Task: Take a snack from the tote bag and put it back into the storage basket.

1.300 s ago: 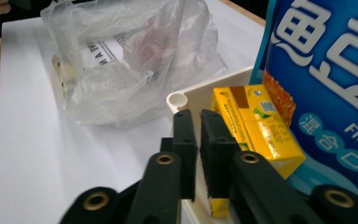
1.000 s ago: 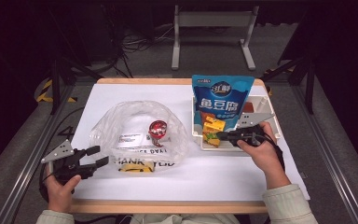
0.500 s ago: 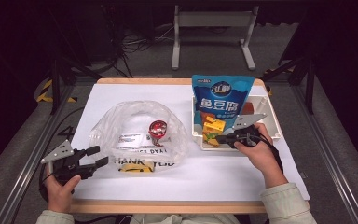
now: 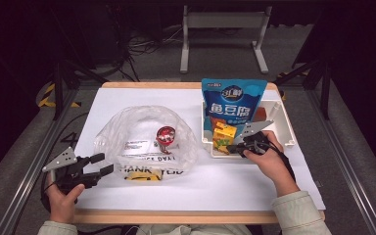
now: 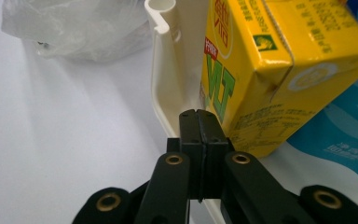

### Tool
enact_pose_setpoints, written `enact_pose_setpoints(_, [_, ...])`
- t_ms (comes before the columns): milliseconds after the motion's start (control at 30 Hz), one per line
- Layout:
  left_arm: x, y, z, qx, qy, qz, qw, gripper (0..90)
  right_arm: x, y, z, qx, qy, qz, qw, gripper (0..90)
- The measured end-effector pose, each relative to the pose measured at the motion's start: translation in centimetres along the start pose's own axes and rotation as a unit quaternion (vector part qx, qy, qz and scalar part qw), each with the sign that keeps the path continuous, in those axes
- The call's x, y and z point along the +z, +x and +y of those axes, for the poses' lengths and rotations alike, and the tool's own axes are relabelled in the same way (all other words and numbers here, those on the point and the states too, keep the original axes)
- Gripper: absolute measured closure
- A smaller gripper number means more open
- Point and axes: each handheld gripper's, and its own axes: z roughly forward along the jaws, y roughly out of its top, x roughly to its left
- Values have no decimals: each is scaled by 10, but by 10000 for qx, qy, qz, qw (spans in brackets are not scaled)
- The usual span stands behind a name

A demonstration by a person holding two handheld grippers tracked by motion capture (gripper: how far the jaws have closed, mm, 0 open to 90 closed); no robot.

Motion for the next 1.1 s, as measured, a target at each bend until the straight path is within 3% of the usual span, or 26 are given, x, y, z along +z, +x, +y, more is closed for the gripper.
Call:
enact_pose_setpoints(333, [0, 0, 0, 1, 1, 2, 10000, 364, 7, -2, -3, 40, 194, -107, 9997, 900])
enact_pose_setpoints(1100, [0, 0, 0, 17, -1, 6, 10000, 364, 4, -9, -8, 223, 280, -310, 9989, 900])
